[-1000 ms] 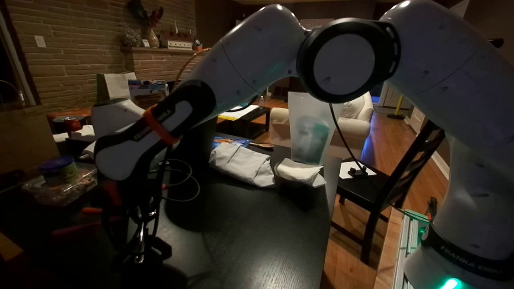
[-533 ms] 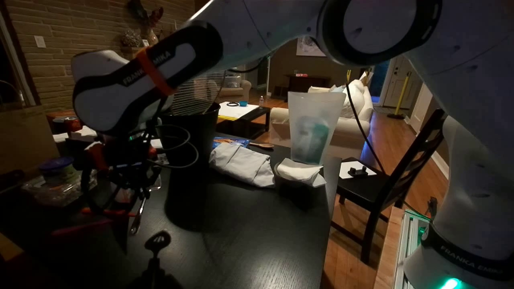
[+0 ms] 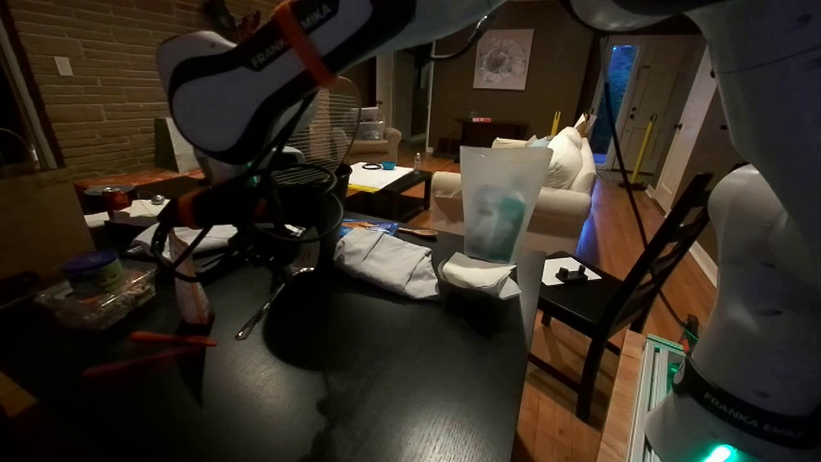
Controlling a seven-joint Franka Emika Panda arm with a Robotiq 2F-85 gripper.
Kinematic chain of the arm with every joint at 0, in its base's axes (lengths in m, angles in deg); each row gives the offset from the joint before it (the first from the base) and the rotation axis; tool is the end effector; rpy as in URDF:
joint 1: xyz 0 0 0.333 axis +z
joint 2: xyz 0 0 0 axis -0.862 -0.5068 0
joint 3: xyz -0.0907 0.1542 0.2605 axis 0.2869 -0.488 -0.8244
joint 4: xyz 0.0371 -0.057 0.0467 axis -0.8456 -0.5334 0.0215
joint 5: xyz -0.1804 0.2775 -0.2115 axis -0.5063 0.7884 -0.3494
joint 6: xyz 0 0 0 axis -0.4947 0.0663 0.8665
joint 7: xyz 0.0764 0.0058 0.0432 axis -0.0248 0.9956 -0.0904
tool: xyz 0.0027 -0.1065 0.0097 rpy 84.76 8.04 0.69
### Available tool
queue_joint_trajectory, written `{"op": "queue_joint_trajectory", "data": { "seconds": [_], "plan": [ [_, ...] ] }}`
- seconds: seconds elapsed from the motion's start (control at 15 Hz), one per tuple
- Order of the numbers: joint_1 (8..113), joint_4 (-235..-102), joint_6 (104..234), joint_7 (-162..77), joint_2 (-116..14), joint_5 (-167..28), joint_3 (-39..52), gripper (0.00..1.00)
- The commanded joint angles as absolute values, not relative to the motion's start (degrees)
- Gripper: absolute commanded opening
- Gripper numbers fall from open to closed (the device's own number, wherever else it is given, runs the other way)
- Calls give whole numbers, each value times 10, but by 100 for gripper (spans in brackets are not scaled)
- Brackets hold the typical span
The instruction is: Pick up the silver spoon and place it inside the clear bucket
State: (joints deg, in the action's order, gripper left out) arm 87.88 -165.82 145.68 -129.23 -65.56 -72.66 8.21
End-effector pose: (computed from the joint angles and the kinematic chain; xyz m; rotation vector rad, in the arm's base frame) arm 0.6245 0.2580 0.3174 2.4533 -1.5902 0.0636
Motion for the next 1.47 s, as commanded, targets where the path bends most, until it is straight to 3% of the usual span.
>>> {"op": "queue_joint_trajectory", "data": {
  "seconds": [0.0,0.6,0.8,0.87,1.27,1.33,1.4],
  "plan": [
    [854,-1770,1462,-1399,-566,-742,60,3],
    [758,-1961,1496,-1159,-373,-720,-27,3],
    [735,-1951,1478,-1082,-359,-699,-37,3],
    [737,-1937,1478,-1127,-380,-721,-42,10],
    [728,-1942,1478,-1095,-369,-715,-45,10],
    [728,-1942,1478,-1095,-369,-715,-46,3],
    [723,-1940,1480,-1107,-371,-720,-41,3]
  ]
}}
